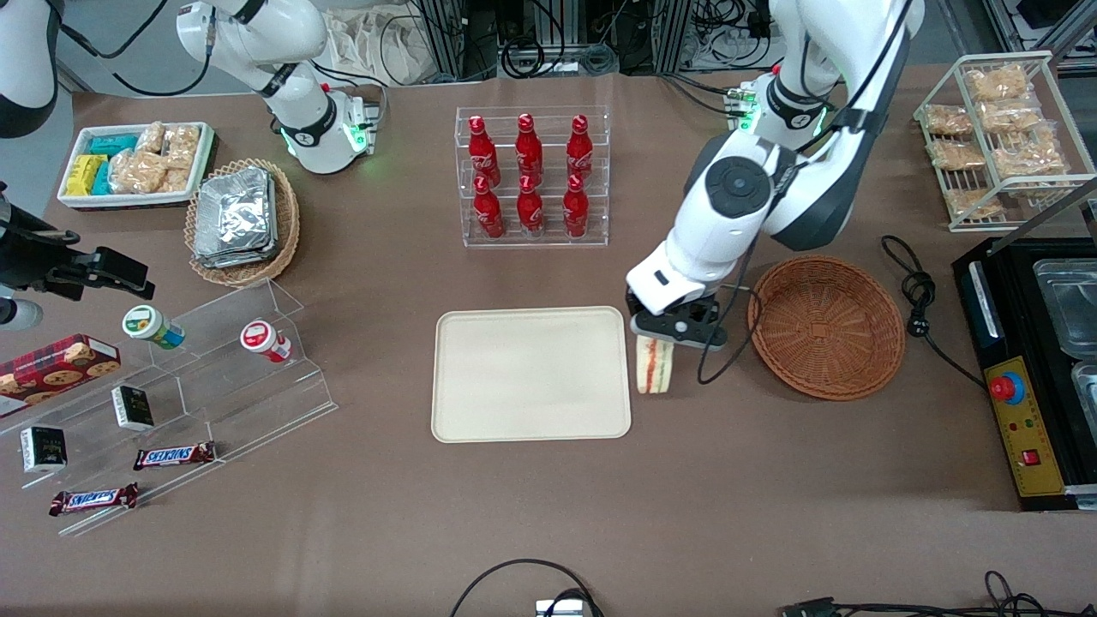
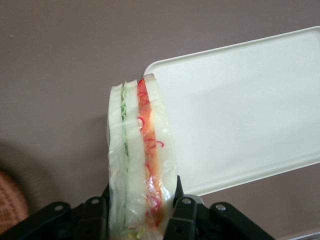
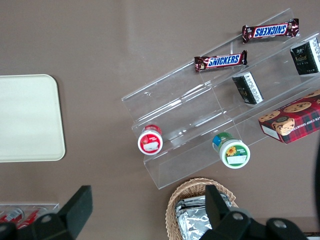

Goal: Place sandwich from basket to tray
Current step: 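Carry the sandwich with the left gripper over the cream tray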

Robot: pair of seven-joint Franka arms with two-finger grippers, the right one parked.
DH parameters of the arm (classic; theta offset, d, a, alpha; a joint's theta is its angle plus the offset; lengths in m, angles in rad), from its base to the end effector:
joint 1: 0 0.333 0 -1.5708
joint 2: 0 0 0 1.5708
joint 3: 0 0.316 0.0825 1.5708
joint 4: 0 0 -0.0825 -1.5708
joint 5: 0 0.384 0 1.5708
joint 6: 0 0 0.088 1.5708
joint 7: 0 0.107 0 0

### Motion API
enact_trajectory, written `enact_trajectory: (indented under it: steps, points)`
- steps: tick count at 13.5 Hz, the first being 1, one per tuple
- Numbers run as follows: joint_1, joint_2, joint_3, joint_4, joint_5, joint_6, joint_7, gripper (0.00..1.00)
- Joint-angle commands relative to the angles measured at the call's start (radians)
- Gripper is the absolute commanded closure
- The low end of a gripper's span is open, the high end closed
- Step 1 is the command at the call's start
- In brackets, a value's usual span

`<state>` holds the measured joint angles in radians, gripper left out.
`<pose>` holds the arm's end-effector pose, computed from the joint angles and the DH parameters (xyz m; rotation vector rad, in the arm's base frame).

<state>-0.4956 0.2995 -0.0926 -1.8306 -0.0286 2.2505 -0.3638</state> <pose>0.5354 -0.3533 0.3819 3.0230 -0.3064 0.1292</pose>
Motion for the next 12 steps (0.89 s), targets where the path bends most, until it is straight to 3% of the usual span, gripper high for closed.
enact_trajectory:
  steps: [1,6,12]
  points:
    - [-0.05,0.087,0.011,0.106,0.007,-0.029,-0.067,0.55]
    - [-0.112,0.188,0.014,0.171,0.009,-0.023,-0.099,0.55]
    - [-0.115,0.265,0.011,0.189,0.009,0.018,-0.142,0.55]
